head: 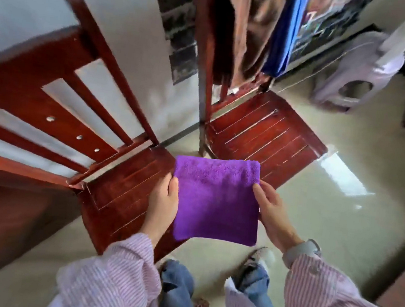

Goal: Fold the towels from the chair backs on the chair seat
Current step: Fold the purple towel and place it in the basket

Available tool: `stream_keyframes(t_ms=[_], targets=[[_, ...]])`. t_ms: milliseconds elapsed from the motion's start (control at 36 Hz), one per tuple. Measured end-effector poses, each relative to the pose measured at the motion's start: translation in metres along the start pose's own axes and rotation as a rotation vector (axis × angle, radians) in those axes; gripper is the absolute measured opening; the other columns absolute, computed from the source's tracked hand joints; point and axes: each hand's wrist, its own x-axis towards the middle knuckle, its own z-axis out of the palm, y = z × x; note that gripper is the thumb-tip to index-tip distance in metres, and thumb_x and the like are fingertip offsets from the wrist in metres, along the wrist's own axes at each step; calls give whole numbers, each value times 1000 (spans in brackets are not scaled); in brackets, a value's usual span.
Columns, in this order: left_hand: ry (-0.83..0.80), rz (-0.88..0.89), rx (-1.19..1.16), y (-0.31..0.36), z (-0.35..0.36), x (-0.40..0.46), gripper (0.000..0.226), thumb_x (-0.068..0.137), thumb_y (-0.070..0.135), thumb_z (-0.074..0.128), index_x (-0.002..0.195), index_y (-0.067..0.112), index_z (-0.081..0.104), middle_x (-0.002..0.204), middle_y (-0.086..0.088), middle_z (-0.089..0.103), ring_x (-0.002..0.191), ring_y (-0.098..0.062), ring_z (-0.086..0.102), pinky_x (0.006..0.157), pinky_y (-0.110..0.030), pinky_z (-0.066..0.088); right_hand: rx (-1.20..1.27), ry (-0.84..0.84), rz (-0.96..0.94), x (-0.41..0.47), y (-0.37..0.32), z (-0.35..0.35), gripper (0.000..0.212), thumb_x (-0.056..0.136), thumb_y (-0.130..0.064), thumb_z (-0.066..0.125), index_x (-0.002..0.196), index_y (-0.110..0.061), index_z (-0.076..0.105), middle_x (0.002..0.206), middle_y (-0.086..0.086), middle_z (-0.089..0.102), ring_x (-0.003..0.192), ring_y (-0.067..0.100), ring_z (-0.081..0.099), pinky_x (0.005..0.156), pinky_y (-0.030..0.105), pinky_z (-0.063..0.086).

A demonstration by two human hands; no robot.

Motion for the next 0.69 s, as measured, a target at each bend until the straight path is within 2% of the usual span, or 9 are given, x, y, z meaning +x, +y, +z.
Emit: stream_keyframes(t_ms=[56,111,167,278,389,472,556,611,694], targets=[[-2,52,23,41,27,-7,35,97,13,37,127,0,50,130,-17,53,121,-27,49,96,-24,31,-15,48,-58,-3,-14,-41,19,96,-23,44,108,-23,59,94,3,60,82,12,55,69,29,45],[13,123,27,82,57,-14,39,96,13,40,134,5,44,135,-13,50,124,-25,47,98,-22,30,-12,105,-100,-4,-30,-87,18,95,-17,43,104,-22,59,91,6,58,75,11,54,60,19,43],[32,184,-1,122,93,-20,39,95,11,44,134,8,44,129,-11,55,117,-24,52,92,-18,32,30,145,-120,-6,-44,-138,21,95,-11,42,109,-16,58,88,5,60,71,8,57,54,13,44],[-9,252,-57,200,170,-35,37,93,9,46,130,11,48,122,-8,59,99,-15,54,86,-15,35,134,227,-118,-12,-63,-244,24,95,-11,43,116,-15,55,98,8,62,84,18,58,70,26,48],[-87,384,-33,272,242,-47,34,93,8,47,126,11,53,125,-8,59,110,-22,57,92,-20,36,143,367,-153,-18,-80,-338,27,95,-13,44,120,-14,52,102,9,62,86,18,58,68,24,47],[-148,471,-21,322,289,-55,34,93,8,47,126,10,55,125,-9,60,112,-21,56,90,-15,34,85,504,-227,-21,-91,-394,26,93,-11,45,118,-13,54,99,9,62,85,20,59,73,27,48],[-214,523,0,366,334,-57,34,93,10,48,126,11,55,116,-10,64,91,-17,58,78,-11,35,53,650,-295,-19,-106,-440,23,92,-9,46,112,-15,57,92,5,62,77,15,57,68,20,47],[-253,548,16,392,364,-53,33,92,11,49,124,13,57,108,-11,67,78,-15,55,71,-13,34,67,734,-307,-14,-114,-469,24,92,-8,47,113,-10,57,93,5,61,76,14,56,70,24,44],[-300,565,26,427,410,-41,33,91,11,50,123,14,58,105,-12,68,79,-18,57,75,-18,38,82,830,-289,0,-126,-512,24,91,-8,49,114,-5,57,97,6,62,81,16,56,73,24,43]])
